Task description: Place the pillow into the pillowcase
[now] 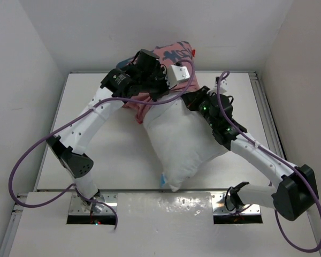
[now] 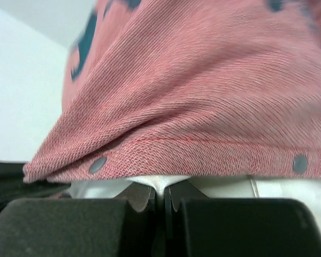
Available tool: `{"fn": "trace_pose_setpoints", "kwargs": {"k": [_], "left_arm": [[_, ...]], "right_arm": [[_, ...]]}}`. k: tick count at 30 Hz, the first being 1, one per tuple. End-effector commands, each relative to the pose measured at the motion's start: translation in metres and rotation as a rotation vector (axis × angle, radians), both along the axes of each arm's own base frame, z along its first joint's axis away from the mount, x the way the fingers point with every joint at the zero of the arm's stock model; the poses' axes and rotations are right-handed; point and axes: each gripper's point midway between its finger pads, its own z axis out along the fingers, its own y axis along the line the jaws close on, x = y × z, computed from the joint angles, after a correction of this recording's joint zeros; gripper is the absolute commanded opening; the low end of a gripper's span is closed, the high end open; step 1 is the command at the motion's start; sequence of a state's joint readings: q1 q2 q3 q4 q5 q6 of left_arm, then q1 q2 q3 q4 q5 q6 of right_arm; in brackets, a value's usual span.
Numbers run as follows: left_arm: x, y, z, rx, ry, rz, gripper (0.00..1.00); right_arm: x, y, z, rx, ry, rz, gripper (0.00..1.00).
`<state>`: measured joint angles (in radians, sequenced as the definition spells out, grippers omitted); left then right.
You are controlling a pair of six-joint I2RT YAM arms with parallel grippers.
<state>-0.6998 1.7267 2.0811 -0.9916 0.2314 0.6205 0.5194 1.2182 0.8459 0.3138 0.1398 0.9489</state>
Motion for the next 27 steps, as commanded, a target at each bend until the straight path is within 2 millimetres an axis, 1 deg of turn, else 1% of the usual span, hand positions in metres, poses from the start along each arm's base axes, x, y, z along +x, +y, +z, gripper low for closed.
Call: {"fn": "trace_pose_setpoints", "kwargs": {"k": [1,3,7,9,11,12,13,15,16,17,18,19,20,21,22,24,26,27], "left_arm": [[-0.049,-0.023,0.025,-0.114,0.06,-0.167,0.0],[-0.047,-0.025,0.024,-0.106,0.05,-0.153,0.0],[-0.041,-0.028,0.018,-0.1,0.05,-0.125,0.0],[-0.044,-0.036,0.018,-0.106,0.051,-0.142,0.0],[-0.049,-0.046,0.016,-0.107,0.061,-0.167,0.0],[-0.057,-0.054,0.02,-0.121,0.065,-0.196,0.0],[-0.061,-0.061,0.019,-0.126,0.075,-0.218,0.0],[-0.081,-0.077,0.015,-0.135,0.117,-0.309,0.0],[-0.089,-0.083,0.019,-0.146,0.127,-0.353,0.0],[-0.109,-0.089,0.022,-0.173,0.17,-0.451,0.0],[-0.126,-0.087,0.019,-0.158,0.196,-0.528,0.0],[-0.147,-0.087,0.031,-0.199,0.227,-0.638,0.0],[-0.153,-0.083,0.036,-0.2,0.2,-0.693,0.0],[-0.157,-0.075,0.038,-0.198,0.213,-0.703,0.0],[-0.152,-0.066,0.048,-0.218,0.19,-0.702,0.0],[-0.142,-0.058,0.051,-0.231,0.184,-0.678,0.0],[-0.129,-0.051,0.043,-0.223,0.206,-0.616,0.0],[-0.118,-0.048,0.041,-0.228,0.197,-0.582,0.0]], "right_arm": [[0.006,-0.021,0.114,0.222,-0.295,-0.114,0.0],[0.006,-0.02,0.107,0.219,-0.279,-0.118,0.0],[0.005,-0.02,0.083,0.193,-0.229,-0.136,0.0],[0.004,-0.022,0.071,0.195,-0.196,-0.159,0.0],[0.002,-0.019,0.065,0.199,-0.182,-0.159,0.0],[0.003,-0.016,0.059,0.199,-0.169,-0.156,0.0],[0.002,-0.01,0.059,0.2,-0.169,-0.134,0.0],[0.001,-0.005,0.061,0.21,-0.176,-0.121,0.0],[0.002,-0.005,0.061,0.21,-0.176,-0.124,0.0],[0.003,-0.005,0.06,0.211,-0.169,-0.13,0.0],[0.006,-0.008,0.063,0.21,-0.172,-0.143,0.0],[0.011,-0.012,0.057,0.191,-0.15,-0.152,0.0],[0.014,-0.014,0.057,0.189,-0.14,-0.153,0.0],[0.018,-0.018,0.059,0.19,-0.135,-0.162,0.0],[0.02,-0.017,0.053,0.189,-0.111,-0.158,0.0],[0.023,-0.021,0.05,0.195,-0.101,-0.175,0.0],[0.027,-0.024,0.044,0.21,-0.084,-0.199,0.0],[0.029,-0.027,0.041,0.21,-0.076,-0.212,0.0]]}}
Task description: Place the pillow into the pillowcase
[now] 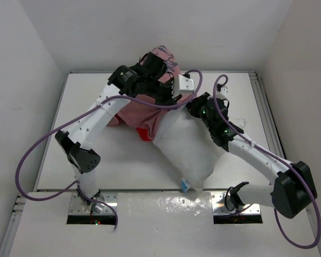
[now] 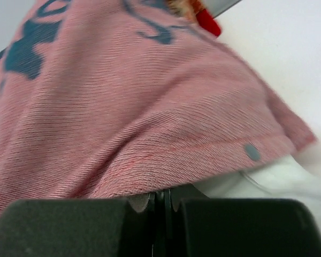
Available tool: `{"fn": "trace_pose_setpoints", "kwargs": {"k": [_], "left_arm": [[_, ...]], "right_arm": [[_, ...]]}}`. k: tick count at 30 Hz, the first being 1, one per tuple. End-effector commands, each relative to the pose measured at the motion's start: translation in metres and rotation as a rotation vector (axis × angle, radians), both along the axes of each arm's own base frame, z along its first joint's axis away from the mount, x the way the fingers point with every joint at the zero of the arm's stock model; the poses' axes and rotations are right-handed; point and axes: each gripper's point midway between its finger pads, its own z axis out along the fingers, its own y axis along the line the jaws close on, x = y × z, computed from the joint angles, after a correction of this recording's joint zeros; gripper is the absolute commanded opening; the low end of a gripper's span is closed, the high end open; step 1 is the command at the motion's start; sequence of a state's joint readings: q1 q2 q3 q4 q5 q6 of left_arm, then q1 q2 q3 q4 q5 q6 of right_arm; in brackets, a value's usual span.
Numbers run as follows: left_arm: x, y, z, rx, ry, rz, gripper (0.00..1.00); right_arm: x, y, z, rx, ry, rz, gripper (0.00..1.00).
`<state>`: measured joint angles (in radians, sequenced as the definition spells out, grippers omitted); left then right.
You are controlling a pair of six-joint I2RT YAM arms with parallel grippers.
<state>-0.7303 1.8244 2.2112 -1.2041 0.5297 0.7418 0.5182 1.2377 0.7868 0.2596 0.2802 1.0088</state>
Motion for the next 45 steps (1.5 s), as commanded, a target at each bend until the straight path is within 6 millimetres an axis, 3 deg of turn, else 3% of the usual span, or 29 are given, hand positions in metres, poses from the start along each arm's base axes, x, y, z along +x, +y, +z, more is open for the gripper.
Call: {"fn": "trace_pose_setpoints", "kwargs": {"k": [1,3,4,6,7,9,10,11,12,13,14,17,18,19,20,21,22,23,24,25,26,27,28,32,38,41,43,44,45], "left_arm": [[-0.055,-0.012,0.045,-0.21,0.077,-0.194,0.0],[-0.034,-0.008,0.033,-0.192,0.06,-0.113,0.09],[-0.019,-0.002,0.005,-0.123,0.079,-0.022,0.46],[0.012,0.006,-0.008,-0.097,0.025,0.106,0.78],[0.03,0.017,-0.016,-0.052,-0.013,0.211,0.91],[0.05,0.04,-0.02,0.0,-0.057,0.316,0.98],[0.053,0.052,-0.02,0.016,-0.054,0.344,0.99],[0.052,0.058,-0.02,0.025,-0.057,0.355,1.0],[0.048,0.068,-0.014,0.028,-0.079,0.368,1.0],[0.044,0.074,-0.015,0.039,-0.086,0.37,1.0],[0.04,0.079,-0.018,0.052,-0.097,0.372,1.0],[0.017,0.103,-0.047,0.139,-0.082,0.362,1.0],[0.008,0.116,-0.07,0.197,-0.064,0.372,1.0],[0.006,0.123,-0.08,0.222,-0.068,0.378,0.91],[0.003,0.131,-0.091,0.254,-0.063,0.391,0.74],[0.004,0.141,-0.1,0.297,-0.07,0.432,0.51],[0.005,0.148,-0.116,0.315,-0.026,0.505,0.15],[0.007,0.153,-0.123,0.331,-0.006,0.539,0.12],[0.008,0.154,-0.135,0.349,0.041,0.553,0.12],[0.012,0.157,-0.14,0.331,0.081,0.602,0.2],[0.011,0.15,-0.148,0.31,0.132,0.586,0.31],[0.012,0.149,-0.152,0.301,0.149,0.585,0.44],[0.013,0.145,-0.16,0.29,0.157,0.591,0.67],[0.007,0.136,-0.185,0.293,0.142,0.578,0.87],[0.022,0.131,-0.224,0.291,0.146,0.645,0.82],[0.017,0.124,-0.241,0.297,0.196,0.624,0.57],[0.016,0.126,-0.252,0.328,0.213,0.621,0.31],[0.017,0.127,-0.252,0.335,0.21,0.622,0.23],[0.016,0.131,-0.252,0.35,0.208,0.617,0.02]], "right_arm": [[0.024,-0.003,0.084,0.223,-0.201,-0.081,0.0],[0.024,-0.003,0.076,0.205,-0.189,-0.079,0.0],[0.024,-0.003,0.069,0.181,-0.174,-0.076,0.0],[0.02,0.001,0.053,0.14,-0.14,-0.046,0.0],[0.017,0.002,0.042,0.089,-0.12,-0.023,0.09],[0.01,0.011,0.019,-0.007,-0.064,0.086,0.48],[0.01,0.013,0.021,-0.099,-0.075,0.14,0.83],[0.01,0.016,0.011,-0.164,-0.04,0.19,0.98],[-0.002,0.014,-0.016,-0.307,0.041,0.276,0.99],[0.001,0.014,-0.007,-0.361,0.044,0.294,0.99],[-0.001,0.01,-0.016,-0.415,0.087,0.31,0.99],[-0.016,0.0,-0.027,-0.549,0.133,0.364,0.99],[-0.024,-0.001,-0.025,-0.593,0.116,0.399,0.99],[-0.032,0.004,-0.027,-0.603,0.108,0.457,0.98],[-0.042,0.014,-0.027,-0.611,0.092,0.523,0.5],[-0.054,0.013,-0.034,-0.634,0.129,0.565,0.15],[-0.054,0.011,-0.034,-0.664,0.145,0.546,0.0],[-0.059,0.012,-0.039,-0.691,0.168,0.534,0.0],[-0.062,0.01,-0.044,-0.705,0.189,0.523,0.11],[-0.065,0.008,-0.052,-0.721,0.201,0.513,0.32],[-0.066,0.012,-0.054,-0.719,0.192,0.509,0.73],[-0.068,0.014,-0.057,-0.709,0.193,0.509,0.86],[-0.071,0.014,-0.062,-0.705,0.201,0.506,0.99],[-0.076,0.014,-0.07,-0.7,0.201,0.462,0.99],[-0.076,0.006,-0.113,-0.61,0.293,0.411,0.99],[-0.074,0.022,-0.125,-0.515,0.283,0.433,0.97],[-0.076,0.026,-0.136,-0.481,0.312,0.442,0.91],[-0.074,0.029,-0.138,-0.461,0.312,0.447,0.77],[-0.076,0.032,-0.144,-0.44,0.335,0.456,0.66]]}}
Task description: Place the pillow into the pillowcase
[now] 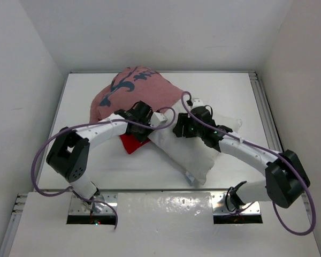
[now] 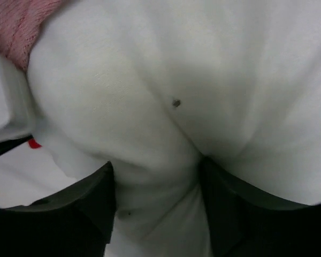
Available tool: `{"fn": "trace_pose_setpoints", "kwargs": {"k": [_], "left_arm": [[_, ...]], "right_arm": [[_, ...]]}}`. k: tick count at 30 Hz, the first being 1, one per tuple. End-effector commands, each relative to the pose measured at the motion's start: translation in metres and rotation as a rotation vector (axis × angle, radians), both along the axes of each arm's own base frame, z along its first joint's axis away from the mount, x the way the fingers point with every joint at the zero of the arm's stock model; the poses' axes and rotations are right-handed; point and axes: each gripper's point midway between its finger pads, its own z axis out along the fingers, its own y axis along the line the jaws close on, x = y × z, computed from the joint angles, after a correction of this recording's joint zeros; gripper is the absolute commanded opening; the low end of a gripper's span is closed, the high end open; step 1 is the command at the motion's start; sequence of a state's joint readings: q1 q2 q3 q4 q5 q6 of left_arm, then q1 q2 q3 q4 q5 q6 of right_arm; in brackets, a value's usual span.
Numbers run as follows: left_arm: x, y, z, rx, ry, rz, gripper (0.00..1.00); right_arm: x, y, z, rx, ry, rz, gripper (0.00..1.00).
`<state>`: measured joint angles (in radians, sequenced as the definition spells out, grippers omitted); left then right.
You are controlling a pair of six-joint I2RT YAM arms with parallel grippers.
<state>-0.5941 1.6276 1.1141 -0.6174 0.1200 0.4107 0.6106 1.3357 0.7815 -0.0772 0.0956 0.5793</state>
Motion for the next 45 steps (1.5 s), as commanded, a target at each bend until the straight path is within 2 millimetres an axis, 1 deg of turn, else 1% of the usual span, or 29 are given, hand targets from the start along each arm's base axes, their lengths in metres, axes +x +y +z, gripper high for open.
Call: {"fn": "trace_pose_setpoints", "kwargs": {"k": [1,2,4,6,7,9,10,12,13,16,17,18,19,20,23,24,25,28,30,33,36,37,39,40,41,42,43,44,45], "left_arm": [[0.008,-0.005,0.005,-0.021,-0.028,-0.013,0.0],[0.006,-0.007,0.015,-0.044,-0.035,-0.028,0.0],[0.006,-0.011,0.044,-0.084,-0.078,-0.066,0.0],[0.001,-0.02,0.071,-0.138,-0.094,-0.106,0.0],[0.007,-0.029,0.106,-0.194,-0.16,-0.124,0.0],[0.002,-0.042,0.138,-0.233,-0.191,-0.157,0.0],[0.007,-0.054,0.173,-0.274,-0.249,-0.178,0.0],[-0.008,-0.069,0.195,-0.282,-0.24,-0.25,0.0],[-0.007,-0.079,0.219,-0.311,-0.276,-0.281,0.0],[-0.031,-0.1,0.238,-0.351,-0.246,-0.409,0.0],[-0.047,-0.108,0.255,-0.37,-0.258,-0.51,0.0],[-0.053,-0.113,0.262,-0.376,-0.264,-0.555,0.0],[-0.056,-0.118,0.268,-0.38,-0.269,-0.586,0.0],[-0.061,-0.123,0.292,-0.42,-0.309,-0.614,0.0],[-0.063,-0.127,0.326,-0.5,-0.352,-0.642,0.0],[-0.066,-0.127,0.348,-0.54,-0.393,-0.656,0.0],[-0.068,-0.127,0.356,-0.562,-0.408,-0.665,0.0],[-0.071,-0.127,0.369,-0.59,-0.441,-0.693,0.0],[-0.066,-0.125,0.358,-0.555,-0.434,-0.693,0.0],[-0.062,-0.123,0.352,-0.531,-0.438,-0.683,0.0],[-0.063,-0.129,0.374,-0.605,-0.468,-0.664,0.0],[-0.066,-0.131,0.396,-0.658,-0.506,-0.659,0.0],[-0.062,-0.136,0.429,-0.765,-0.542,-0.596,0.0],[-0.055,-0.133,0.442,-0.802,-0.56,-0.551,0.0],[-0.052,-0.131,0.465,-0.881,-0.576,-0.493,0.0],[-0.048,-0.127,0.475,-0.916,-0.582,-0.465,0.0],[-0.038,-0.118,0.481,-0.962,-0.55,-0.395,0.0],[-0.032,-0.116,0.491,-0.999,-0.565,-0.377,0.0],[-0.028,-0.112,0.493,-1.015,-0.558,-0.355,0.0]], "right_arm": [[-0.012,0.016,-0.024,0.106,0.116,0.015,0.55],[-0.009,0.022,-0.019,0.135,0.094,0.032,0.35],[-0.013,0.027,-0.014,0.175,0.082,0.058,0.16],[-0.01,0.03,0.003,0.21,0.041,0.061,0.0],[-0.008,0.032,0.012,0.226,0.025,0.07,0.0],[-0.002,0.037,0.038,0.272,-0.021,0.078,0.0],[-0.001,0.038,0.056,0.31,-0.049,0.088,0.0],[0.006,0.044,0.092,0.375,-0.118,0.095,0.0],[0.008,0.043,0.109,0.402,-0.151,0.089,0.0],[0.017,0.046,0.158,0.483,-0.24,0.075,0.0],[0.021,0.048,0.181,0.532,-0.276,0.066,0.0],[0.023,0.048,0.193,0.56,-0.295,0.058,0.0],[0.024,0.05,0.206,0.587,-0.315,0.061,0.0],[0.025,0.05,0.223,0.626,-0.343,0.055,0.0],[0.024,0.045,0.271,0.725,-0.432,0.023,0.0],[0.026,0.039,0.281,0.753,-0.46,-0.013,0.0],[0.023,0.037,0.29,0.781,-0.477,-0.014,0.0],[0.02,0.019,0.324,0.875,-0.579,-0.079,0.0],[0.014,0.014,0.343,0.869,-0.632,-0.072,0.0],[0.011,0.01,0.345,0.82,-0.645,-0.093,0.0],[0.018,0.005,0.331,0.785,-0.632,-0.141,0.0],[0.025,0.008,0.316,0.743,-0.601,-0.154,0.0],[0.035,0.007,0.302,0.691,-0.573,-0.187,0.0],[0.043,0.012,0.279,0.622,-0.518,-0.191,0.0],[0.045,0.012,0.286,0.601,-0.521,-0.19,0.0],[0.048,0.013,0.282,0.568,-0.505,-0.188,0.1],[0.052,0.014,0.264,0.489,-0.464,-0.186,0.14],[0.054,0.012,0.272,0.47,-0.476,-0.186,0.19],[0.055,0.012,0.274,0.453,-0.483,-0.182,0.29]]}}
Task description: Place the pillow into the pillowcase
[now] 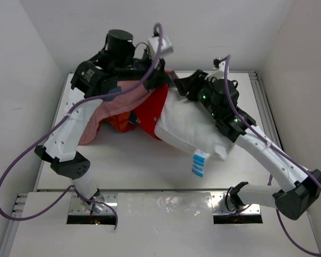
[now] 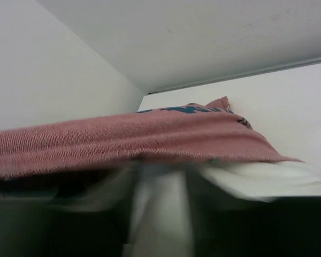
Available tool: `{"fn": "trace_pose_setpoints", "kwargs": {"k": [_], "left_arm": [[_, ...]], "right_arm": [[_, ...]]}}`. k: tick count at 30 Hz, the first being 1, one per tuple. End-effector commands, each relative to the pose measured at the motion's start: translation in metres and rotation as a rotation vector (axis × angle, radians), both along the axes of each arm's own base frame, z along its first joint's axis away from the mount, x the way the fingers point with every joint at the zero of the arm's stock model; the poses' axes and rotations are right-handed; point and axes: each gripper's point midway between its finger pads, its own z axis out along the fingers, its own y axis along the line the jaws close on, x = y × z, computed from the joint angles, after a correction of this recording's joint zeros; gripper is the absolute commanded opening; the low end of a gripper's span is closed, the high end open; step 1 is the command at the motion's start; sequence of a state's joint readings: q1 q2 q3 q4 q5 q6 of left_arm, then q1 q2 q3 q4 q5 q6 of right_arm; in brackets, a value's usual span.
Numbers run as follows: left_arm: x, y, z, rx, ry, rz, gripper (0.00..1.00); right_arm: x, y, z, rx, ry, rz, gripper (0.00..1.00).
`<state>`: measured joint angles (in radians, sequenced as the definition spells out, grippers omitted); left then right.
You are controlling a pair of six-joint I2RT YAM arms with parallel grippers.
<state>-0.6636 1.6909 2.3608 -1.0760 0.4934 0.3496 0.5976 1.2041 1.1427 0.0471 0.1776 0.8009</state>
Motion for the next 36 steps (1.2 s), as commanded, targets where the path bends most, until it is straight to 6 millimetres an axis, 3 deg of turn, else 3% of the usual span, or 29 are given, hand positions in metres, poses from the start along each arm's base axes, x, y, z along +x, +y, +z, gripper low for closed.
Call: {"fn": "trace_pose_setpoints", "kwargs": {"k": [1,3,5,8,12,18,19,21,23,24,26,27,28,30,33,36], "left_arm": [[-0.009,0.002,0.115,-0.375,-0.133,-0.041,0.0],[0.008,0.009,0.108,-0.382,-0.105,0.034,0.0],[0.036,0.027,0.1,-0.377,-0.089,0.174,0.0],[0.06,0.048,0.083,-0.348,-0.075,0.294,0.0],[0.063,0.057,0.063,-0.3,-0.063,0.316,0.0],[0.063,0.052,0.004,-0.106,-0.101,0.275,0.0],[0.065,0.054,-0.031,0.004,-0.105,0.25,0.0],[0.055,0.06,-0.063,0.1,-0.1,0.215,0.03],[0.041,0.071,-0.115,0.211,-0.049,0.172,0.19],[0.037,0.074,-0.127,0.234,-0.035,0.167,0.48],[0.026,0.079,-0.151,0.259,0.013,0.16,0.68],[0.023,0.077,-0.155,0.256,0.028,0.15,0.82],[0.021,0.076,-0.157,0.25,0.048,0.155,0.9],[0.022,0.073,-0.156,0.247,0.055,0.171,1.0],[0.031,0.074,-0.151,0.288,0.019,0.238,1.0],[0.038,0.072,-0.159,0.359,0.001,0.283,1.0]], "right_arm": [[0.007,-0.008,0.01,-0.112,-0.024,-0.036,0.56],[0.002,-0.011,0.019,-0.143,-0.052,-0.021,0.74],[-0.005,-0.021,0.026,-0.175,-0.076,-0.031,0.87],[-0.014,-0.036,0.033,-0.216,-0.107,-0.058,0.94],[-0.021,-0.051,0.027,-0.283,-0.098,-0.086,0.96],[-0.036,-0.076,-0.017,-0.361,0.001,-0.118,0.99],[-0.038,-0.079,-0.03,-0.379,0.028,-0.118,0.99],[-0.044,-0.083,-0.05,-0.402,0.089,-0.112,0.99],[-0.05,-0.085,-0.071,-0.427,0.142,-0.088,0.99],[-0.054,-0.086,-0.083,-0.441,0.181,-0.077,0.99],[-0.058,-0.088,-0.106,-0.463,0.246,-0.056,0.99],[-0.062,-0.09,-0.119,-0.474,0.294,-0.048,0.99],[-0.063,-0.092,-0.131,-0.487,0.333,-0.051,0.99],[-0.068,-0.096,-0.146,-0.492,0.401,-0.055,0.99],[-0.074,-0.107,-0.168,-0.517,0.477,-0.08,0.99],[-0.08,-0.117,-0.188,-0.531,0.536,-0.109,0.99]]}}
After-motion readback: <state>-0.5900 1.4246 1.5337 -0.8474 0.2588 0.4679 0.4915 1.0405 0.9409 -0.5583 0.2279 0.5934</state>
